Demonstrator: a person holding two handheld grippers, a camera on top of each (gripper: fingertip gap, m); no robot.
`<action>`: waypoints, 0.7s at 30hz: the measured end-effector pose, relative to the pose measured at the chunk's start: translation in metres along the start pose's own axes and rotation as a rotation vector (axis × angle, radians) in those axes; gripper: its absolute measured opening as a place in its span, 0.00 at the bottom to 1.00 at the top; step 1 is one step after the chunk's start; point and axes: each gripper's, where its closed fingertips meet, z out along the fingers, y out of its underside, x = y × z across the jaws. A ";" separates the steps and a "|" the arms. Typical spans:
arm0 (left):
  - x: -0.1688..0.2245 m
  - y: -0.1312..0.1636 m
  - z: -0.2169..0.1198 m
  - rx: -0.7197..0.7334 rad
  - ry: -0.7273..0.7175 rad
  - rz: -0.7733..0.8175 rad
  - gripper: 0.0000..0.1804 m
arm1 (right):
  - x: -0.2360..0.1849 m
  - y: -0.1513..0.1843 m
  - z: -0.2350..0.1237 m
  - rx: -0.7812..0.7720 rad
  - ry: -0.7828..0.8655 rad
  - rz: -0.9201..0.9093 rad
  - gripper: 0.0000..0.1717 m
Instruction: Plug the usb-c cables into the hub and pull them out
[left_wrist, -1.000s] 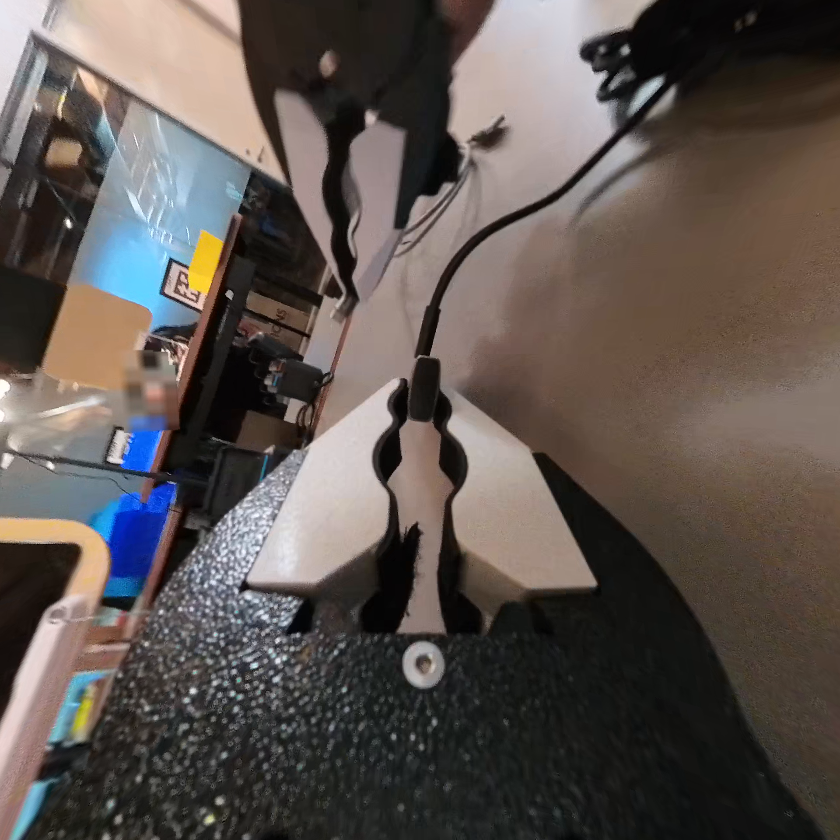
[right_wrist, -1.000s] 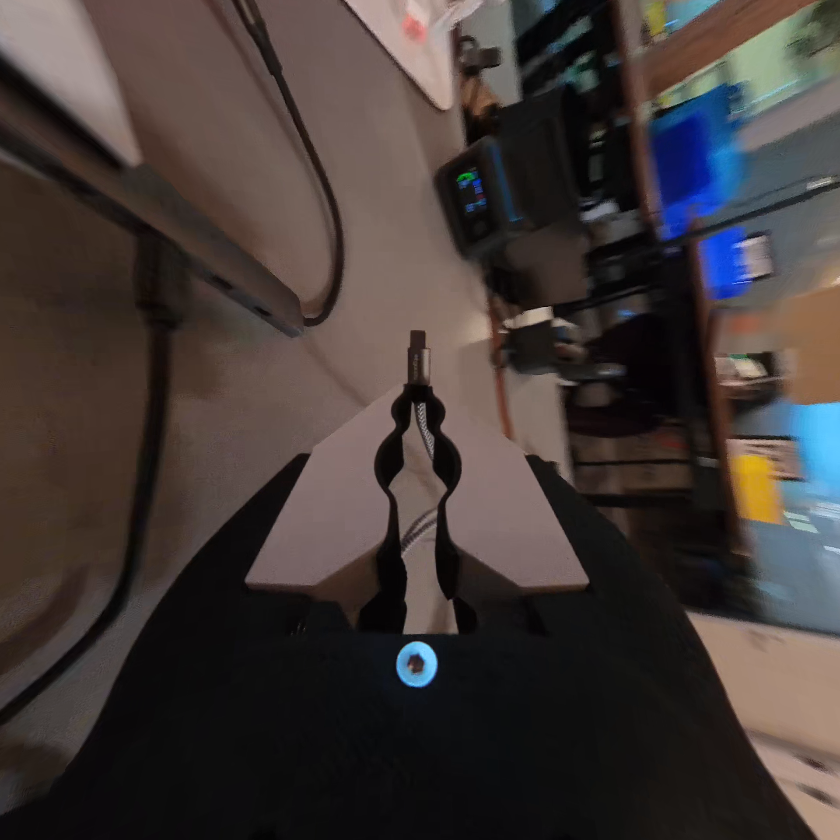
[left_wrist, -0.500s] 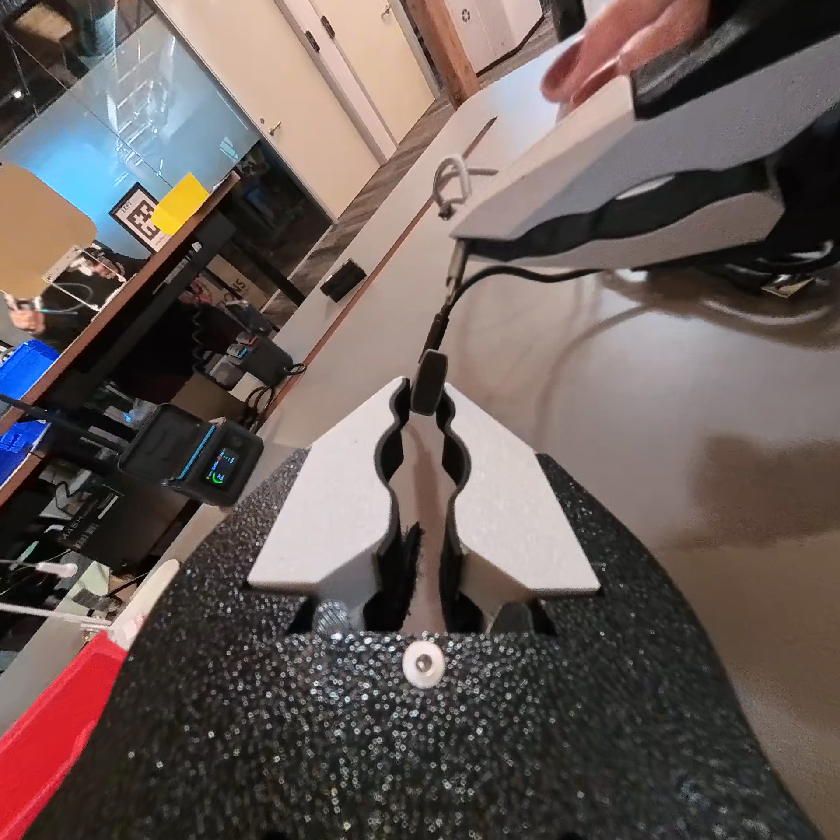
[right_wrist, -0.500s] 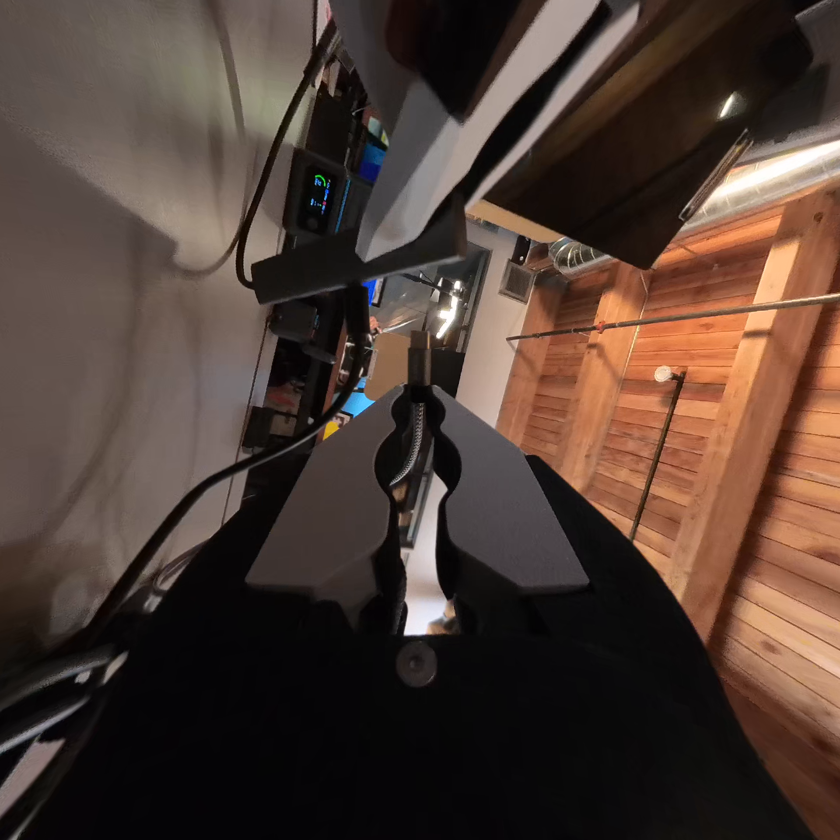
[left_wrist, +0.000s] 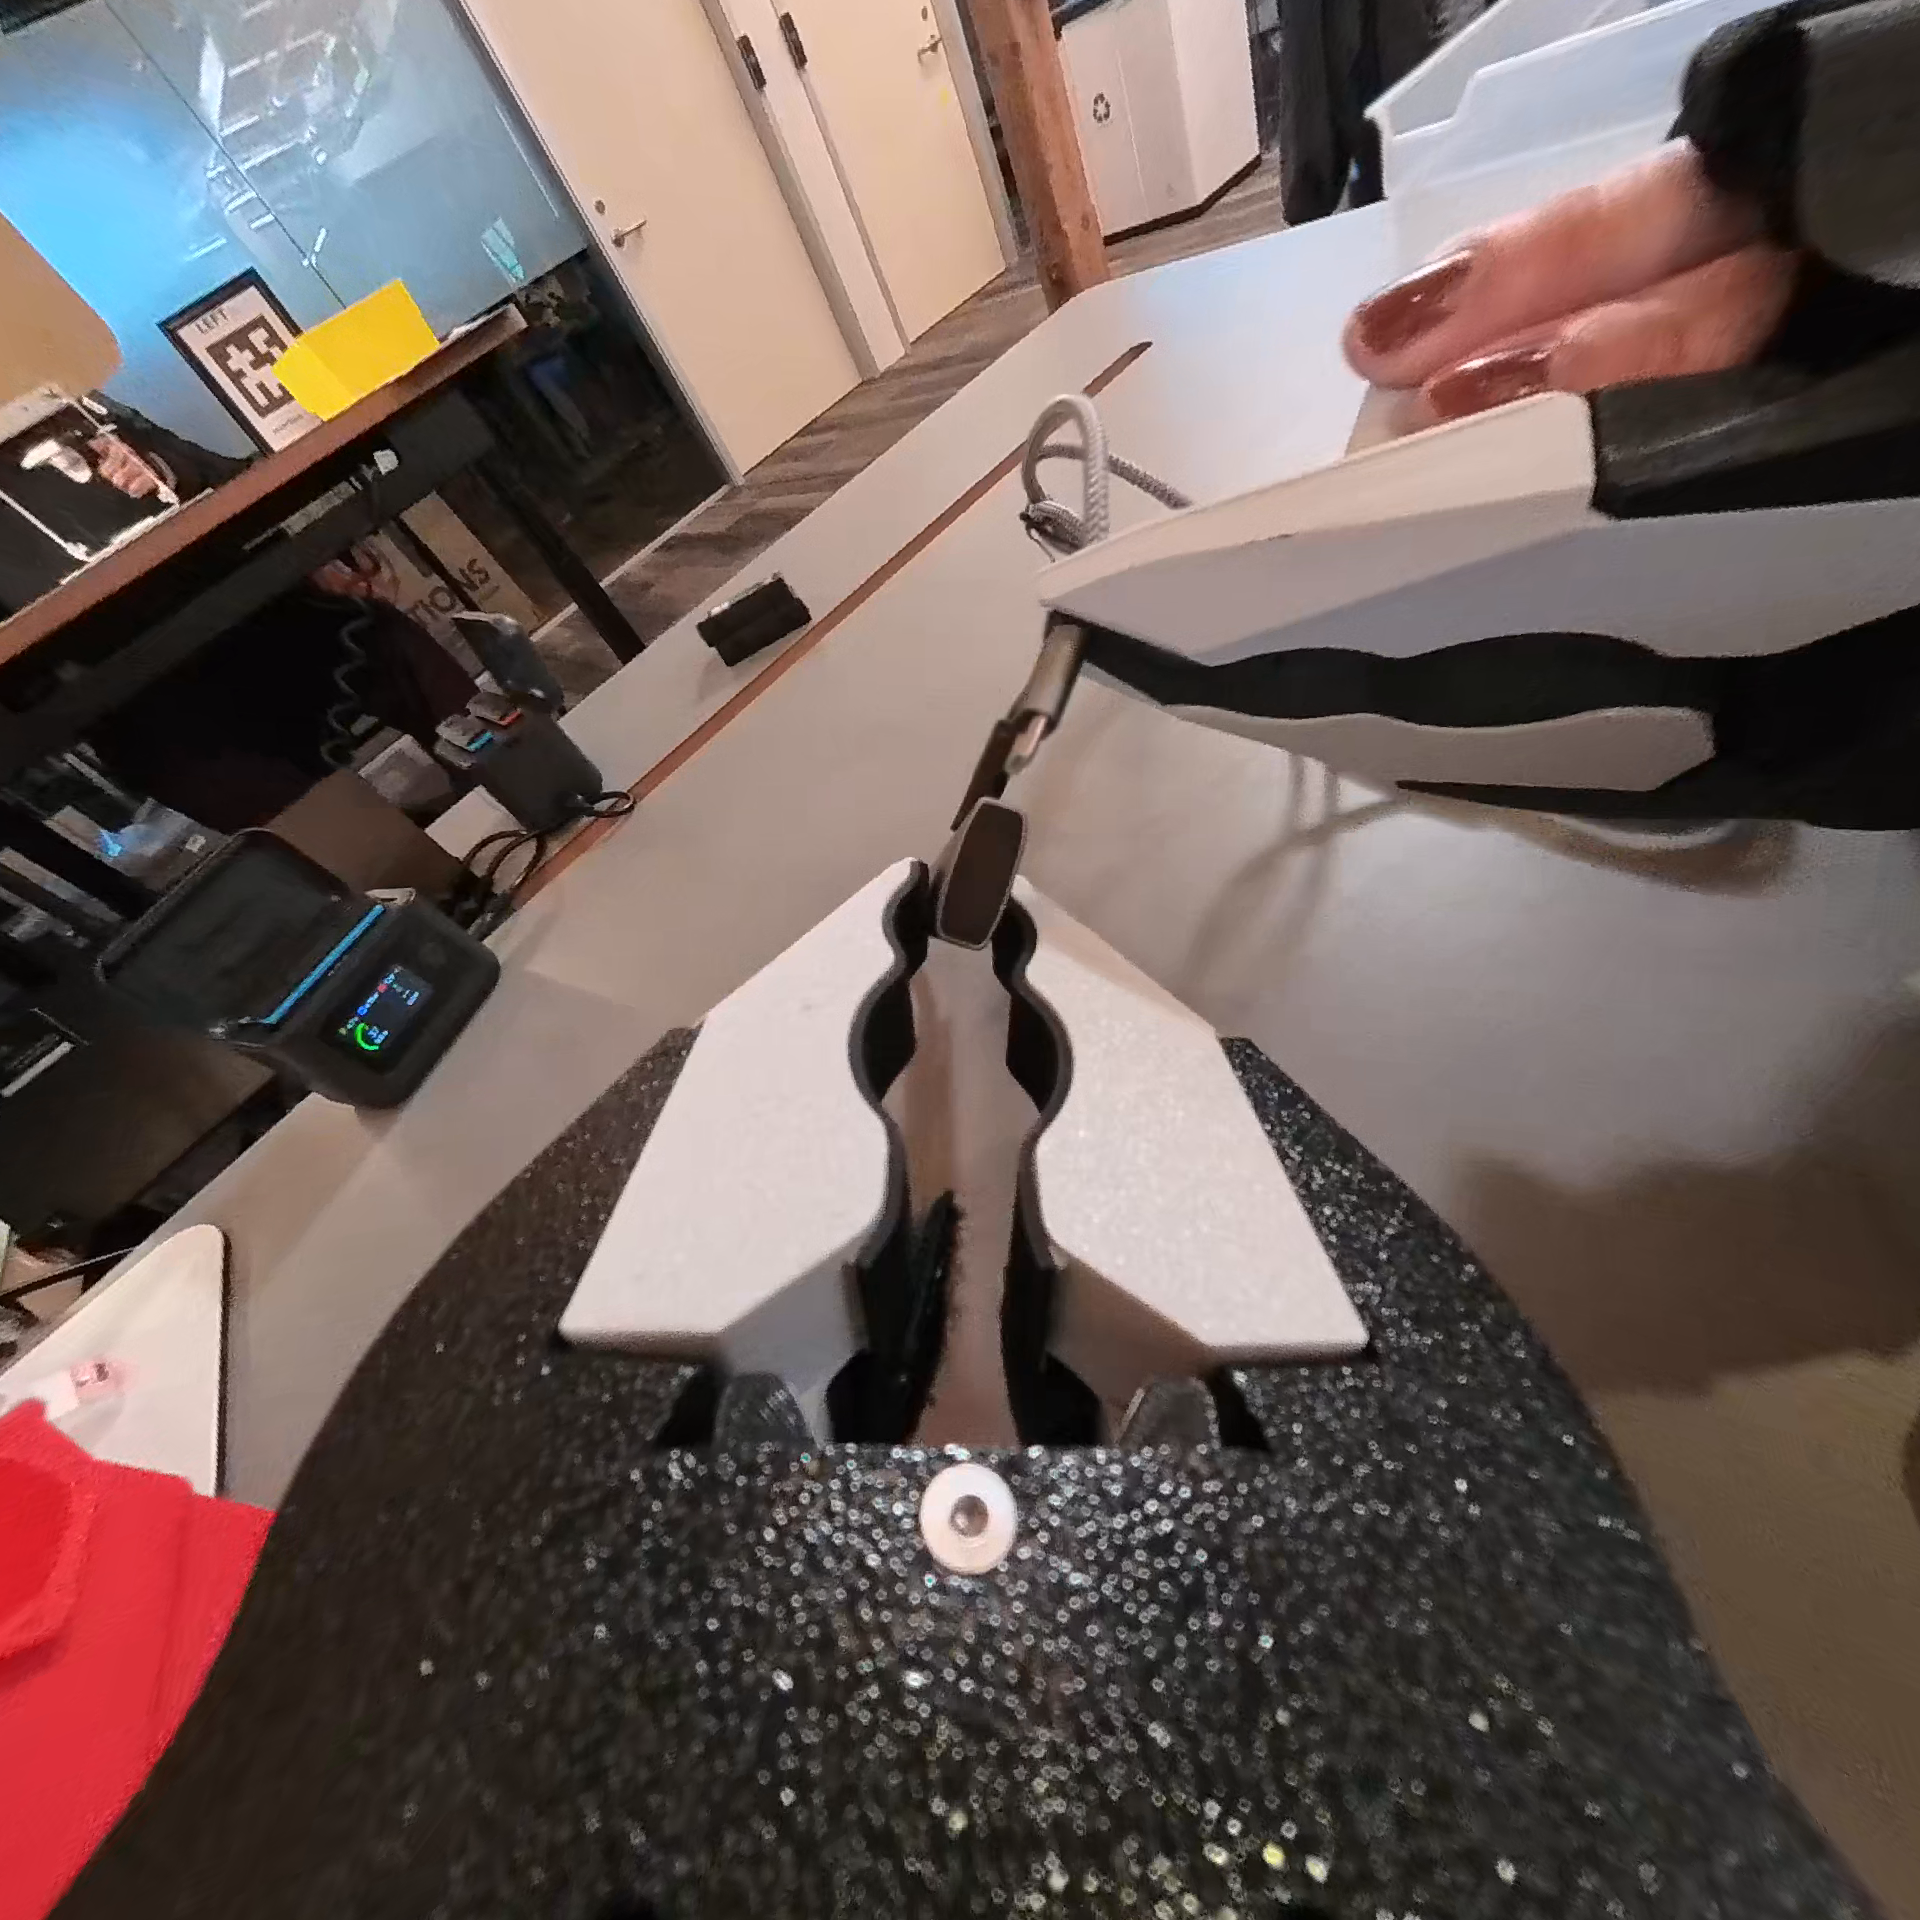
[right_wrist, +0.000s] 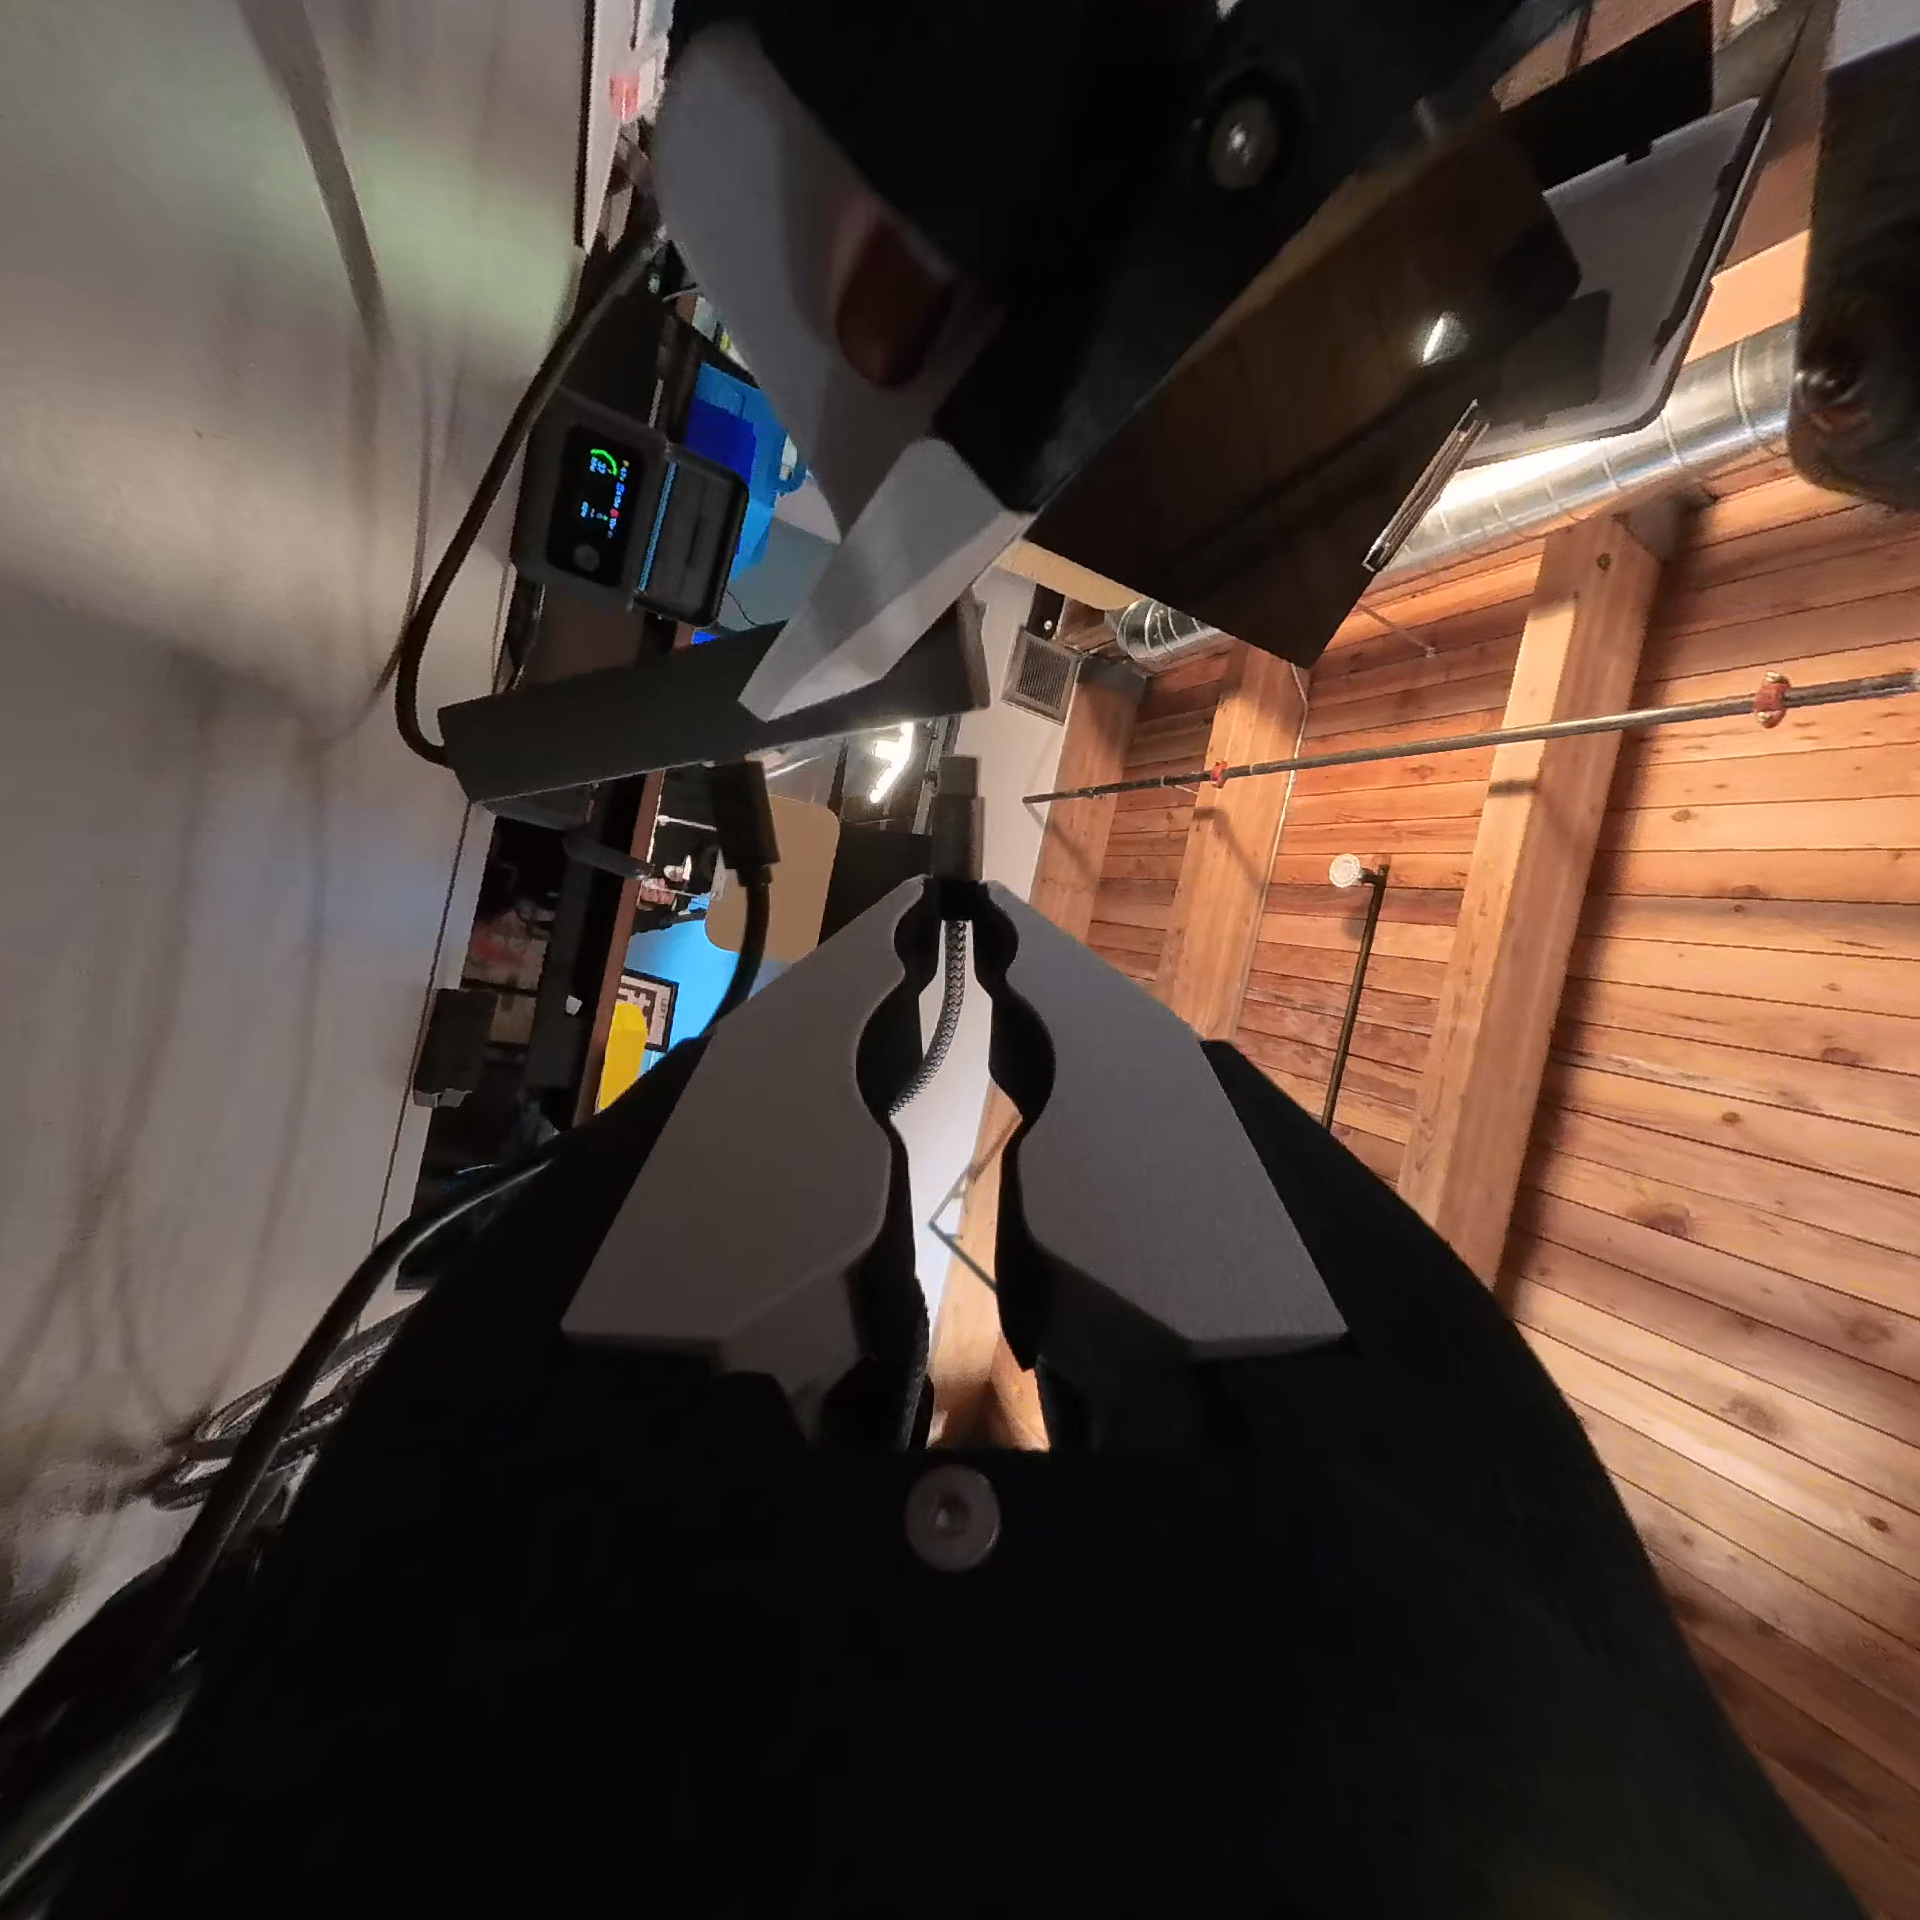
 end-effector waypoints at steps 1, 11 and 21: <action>0.000 0.000 0.000 -0.001 0.000 0.002 0.05 | 0.000 0.000 0.000 0.001 -0.002 0.000 0.02; 0.002 0.000 0.000 -0.045 -0.017 0.062 0.05 | -0.005 -0.002 0.001 -0.003 -0.014 -0.022 0.02; 0.009 0.004 0.002 -0.151 -0.050 0.184 0.04 | -0.007 -0.005 -0.003 0.012 -0.051 -0.060 0.02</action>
